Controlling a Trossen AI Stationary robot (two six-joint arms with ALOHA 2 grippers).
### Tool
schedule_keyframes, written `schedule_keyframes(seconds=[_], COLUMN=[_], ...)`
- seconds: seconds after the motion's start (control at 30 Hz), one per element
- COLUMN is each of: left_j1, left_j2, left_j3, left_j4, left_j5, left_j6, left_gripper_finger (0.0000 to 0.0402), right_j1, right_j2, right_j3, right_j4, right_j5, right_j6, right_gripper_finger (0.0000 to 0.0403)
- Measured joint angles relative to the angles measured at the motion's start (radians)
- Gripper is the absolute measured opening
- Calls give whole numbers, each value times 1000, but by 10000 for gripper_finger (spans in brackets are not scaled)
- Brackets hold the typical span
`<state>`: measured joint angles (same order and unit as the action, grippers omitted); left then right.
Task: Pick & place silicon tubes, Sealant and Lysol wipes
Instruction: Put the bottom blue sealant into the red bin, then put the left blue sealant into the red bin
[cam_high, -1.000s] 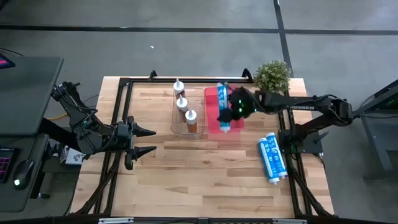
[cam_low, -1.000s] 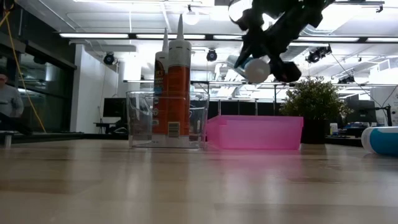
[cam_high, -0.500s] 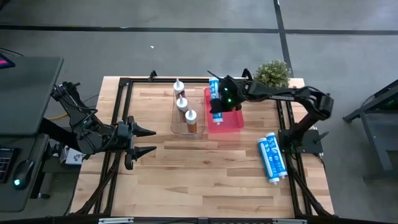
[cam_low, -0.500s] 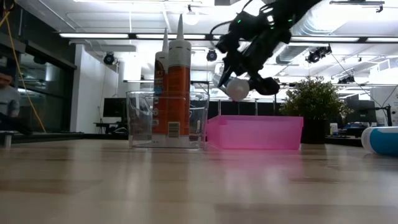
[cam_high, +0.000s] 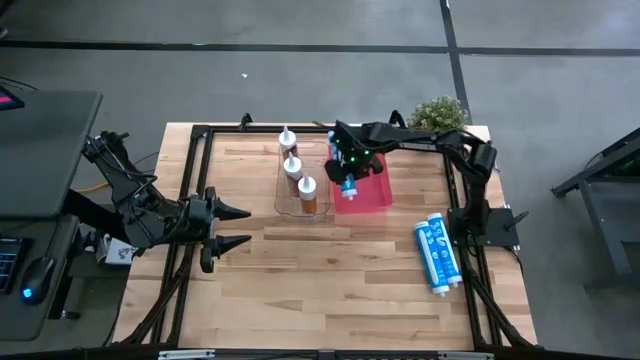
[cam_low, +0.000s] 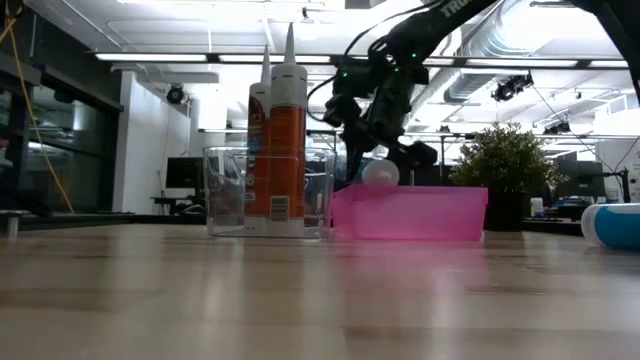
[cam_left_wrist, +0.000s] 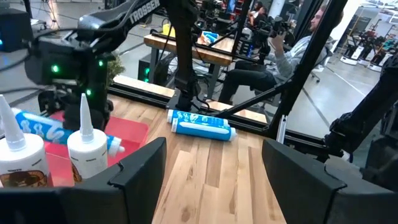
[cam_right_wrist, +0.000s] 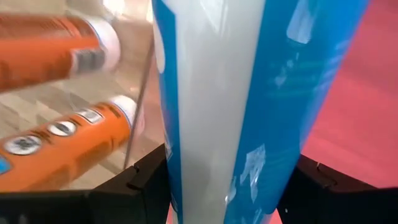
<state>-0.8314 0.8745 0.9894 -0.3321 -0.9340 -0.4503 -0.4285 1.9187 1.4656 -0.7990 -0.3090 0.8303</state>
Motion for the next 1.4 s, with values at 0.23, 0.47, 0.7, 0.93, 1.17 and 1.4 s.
schedule_keyframes(seconds=[0.23, 0.47, 0.7, 0.93, 1.17, 1.4], left_j1=[0, 0, 0, 0, 0, 0], left_j2=[0, 0, 0, 0, -2, -2], left_j3=[0, 0, 0, 0, 0, 0], left_j4=[0, -7, -11, -11, -10, -10], left_j5=[0, 0, 1, 1, 2, 2], left_j6=[0, 0, 1, 1, 4, 8], left_gripper_finger=[259, 259, 259, 259, 259, 259], right_j1=[10, 8, 9, 11, 11, 11], right_j2=[10, 10, 9, 8, 6, -4], right_j3=[-53, -57, -57, -57, -57, -57], right_j4=[-26, -31, -22, -14, 18, 48], right_j5=[-44, -40, -39, -36, -46, -65], right_j6=[54, 71, 91, 115, 113, 102], right_gripper_finger=[211, 211, 211, 258, 277, 258])
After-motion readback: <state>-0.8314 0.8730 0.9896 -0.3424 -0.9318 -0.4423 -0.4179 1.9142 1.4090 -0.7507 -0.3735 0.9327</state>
